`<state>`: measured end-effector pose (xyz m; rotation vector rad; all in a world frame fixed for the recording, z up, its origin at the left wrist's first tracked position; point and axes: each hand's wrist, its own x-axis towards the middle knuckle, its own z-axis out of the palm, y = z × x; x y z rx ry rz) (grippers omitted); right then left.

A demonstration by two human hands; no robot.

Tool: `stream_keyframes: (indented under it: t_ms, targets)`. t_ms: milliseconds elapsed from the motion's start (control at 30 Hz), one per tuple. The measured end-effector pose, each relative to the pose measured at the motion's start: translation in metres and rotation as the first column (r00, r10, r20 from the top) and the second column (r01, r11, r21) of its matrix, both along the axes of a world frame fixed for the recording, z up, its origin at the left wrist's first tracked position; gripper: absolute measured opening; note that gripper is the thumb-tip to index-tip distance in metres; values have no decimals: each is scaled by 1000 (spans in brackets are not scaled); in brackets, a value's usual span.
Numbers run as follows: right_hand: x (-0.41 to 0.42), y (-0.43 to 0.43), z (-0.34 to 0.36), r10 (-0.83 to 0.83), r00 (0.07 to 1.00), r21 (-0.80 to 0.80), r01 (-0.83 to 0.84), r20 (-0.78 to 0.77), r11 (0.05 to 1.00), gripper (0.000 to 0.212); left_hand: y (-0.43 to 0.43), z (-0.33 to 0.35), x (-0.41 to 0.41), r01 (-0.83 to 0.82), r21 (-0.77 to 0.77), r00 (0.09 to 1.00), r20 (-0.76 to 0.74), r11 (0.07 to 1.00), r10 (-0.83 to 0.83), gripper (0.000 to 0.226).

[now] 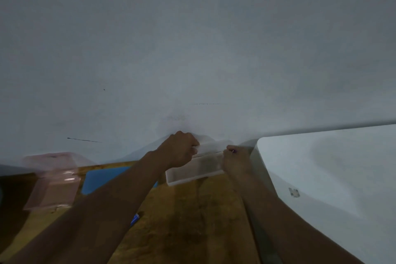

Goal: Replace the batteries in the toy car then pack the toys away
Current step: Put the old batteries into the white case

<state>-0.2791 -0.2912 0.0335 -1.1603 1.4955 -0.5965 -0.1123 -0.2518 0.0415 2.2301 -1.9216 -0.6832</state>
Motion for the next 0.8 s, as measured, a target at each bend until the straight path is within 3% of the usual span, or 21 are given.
stream_keyframes:
  t_ms: [67, 100, 133, 200, 233, 300, 433, 533, 733, 800]
  targets:
    - [5, 6, -17, 161, 946, -326, -252, -281, 911, 24, -1, -2, 1, -11, -14, 1000, -11, 1000, 11, 32]
    - [5, 9, -27, 220, 876, -466, -423, -428, 777, 29, -2, -3, 1, -9, -23, 1000, -16, 1000, 9, 31]
    - [4, 10, -38, 251, 766, -547, -610, -592, 573, 32, -3, -4, 2, -5, -28, 1000, -19, 1000, 5, 30]
    - [1, 7, -51, 204, 542, -524, -840, -815, 137, 36, -5, -4, 1, -8, -27, 1000, -28, 1000, 7, 31]
    - [-1, 4, -50, 185, 464, -471, -882, -866, 9, 36, -5, -4, 1, -13, -25, 999, -35, 1000, 12, 32]
    - [0, -1, -45, 130, 378, -395, -907, -917, -149, 33, -6, -6, 2, -15, -19, 999, -42, 1000, 15, 35]
    - [0, -14, -44, 78, 286, -296, -914, -955, -279, 35, -6, -7, 4, -10, -18, 999, -45, 1000, 9, 28]
    - [-1, -17, -49, 104, 251, -270, -926, -962, -264, 42, -6, -7, 4, -7, -21, 999, -40, 1000, 6, 29]
    - [-8, -12, -45, 189, 245, -274, -950, -951, -150, 49, -6, -6, 3, -6, -12, 999, -51, 1000, 5, 30]
    - [-16, -10, -45, 209, 349, -349, -936, -914, 34, 43, -4, -6, 2, -5, -13, 999, -46, 1000, 5, 31]
